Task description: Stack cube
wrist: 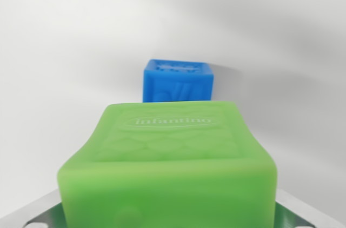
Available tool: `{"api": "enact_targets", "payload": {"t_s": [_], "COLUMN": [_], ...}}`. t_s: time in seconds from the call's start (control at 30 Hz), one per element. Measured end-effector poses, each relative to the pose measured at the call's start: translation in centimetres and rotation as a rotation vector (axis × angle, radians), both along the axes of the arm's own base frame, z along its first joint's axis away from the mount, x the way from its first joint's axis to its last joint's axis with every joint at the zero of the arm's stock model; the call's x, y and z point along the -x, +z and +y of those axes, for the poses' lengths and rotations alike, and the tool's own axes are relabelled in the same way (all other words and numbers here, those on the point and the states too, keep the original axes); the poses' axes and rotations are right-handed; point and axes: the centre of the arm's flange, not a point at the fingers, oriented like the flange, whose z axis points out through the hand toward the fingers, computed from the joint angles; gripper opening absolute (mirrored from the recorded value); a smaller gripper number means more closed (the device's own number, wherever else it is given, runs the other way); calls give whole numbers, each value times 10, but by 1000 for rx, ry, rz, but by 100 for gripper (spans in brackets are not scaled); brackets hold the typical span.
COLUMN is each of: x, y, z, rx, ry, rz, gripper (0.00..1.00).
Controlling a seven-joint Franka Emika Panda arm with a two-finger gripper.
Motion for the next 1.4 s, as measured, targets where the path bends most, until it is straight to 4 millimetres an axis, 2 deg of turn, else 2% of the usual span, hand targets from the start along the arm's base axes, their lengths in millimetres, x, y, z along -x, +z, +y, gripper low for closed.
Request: {"api": "enact_targets", "payload": {"t_s": [0.33,0.77,1.4], "x": [0,1,2], "y": [-30,-59,-85], "z": [0,0,0], "rx": [0,0,0], "ry": [-1,-1,-2], "rz": [2,2,1], "gripper": [0,0,0]}}
